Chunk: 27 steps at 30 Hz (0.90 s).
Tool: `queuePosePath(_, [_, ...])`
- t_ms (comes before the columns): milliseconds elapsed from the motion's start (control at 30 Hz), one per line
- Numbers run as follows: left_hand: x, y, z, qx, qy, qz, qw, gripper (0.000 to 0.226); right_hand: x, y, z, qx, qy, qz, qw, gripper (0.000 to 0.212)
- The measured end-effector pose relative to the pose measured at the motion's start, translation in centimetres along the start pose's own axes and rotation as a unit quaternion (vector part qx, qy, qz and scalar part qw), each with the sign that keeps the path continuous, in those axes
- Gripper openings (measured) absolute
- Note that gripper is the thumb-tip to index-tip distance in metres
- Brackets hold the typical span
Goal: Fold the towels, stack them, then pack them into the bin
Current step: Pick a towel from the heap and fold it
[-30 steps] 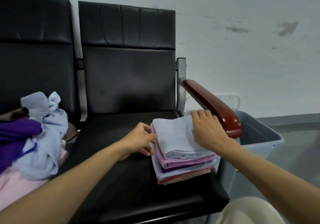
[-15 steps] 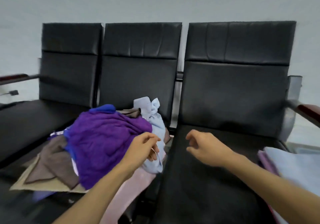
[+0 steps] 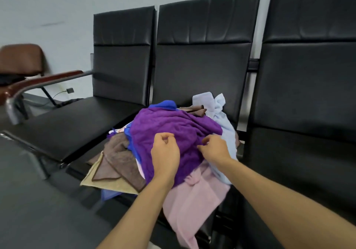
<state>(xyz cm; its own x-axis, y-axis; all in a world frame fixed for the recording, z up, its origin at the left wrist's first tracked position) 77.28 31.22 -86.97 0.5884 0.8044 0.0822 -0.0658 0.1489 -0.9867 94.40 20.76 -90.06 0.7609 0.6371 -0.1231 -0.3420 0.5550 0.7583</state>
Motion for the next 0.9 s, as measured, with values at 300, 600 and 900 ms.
queuePosePath(300, [0.4, -0.3, 0.4, 0.111, -0.015, -0.001, 0.994, 0.026, -1.8, 2.5, 3.3, 0.281, -0.027, 0.061, 0.957, 0.019])
queuePosePath(600, [-0.6, -3.9, -0.4, 0.231, -0.021, -0.112, 0.966, 0.046, -7.0, 9.2, 6.3, 0.528, 0.177, 0.183, 0.810, 0.026])
queuePosePath(900, [-3.7, -7.7, -7.0, 0.062, 0.125, -0.233, 0.962, 0.009, -8.1, 2.2, 11.6, 0.509, 0.060, 0.051, 0.857, 0.032])
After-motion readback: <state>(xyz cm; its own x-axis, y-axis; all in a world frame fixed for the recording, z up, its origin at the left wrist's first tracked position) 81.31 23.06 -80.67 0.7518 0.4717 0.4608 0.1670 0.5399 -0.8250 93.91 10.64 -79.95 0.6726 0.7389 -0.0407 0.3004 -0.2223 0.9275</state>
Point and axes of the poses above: each hand's wrist, its own x-axis towards the middle knuckle, its own z-axis out of the back of the hand, y = z × x, the point moved 10 cm from there along x, towards the middle knuckle, and after that the axes turned 14 degrees about y, right-handed, at the moved point
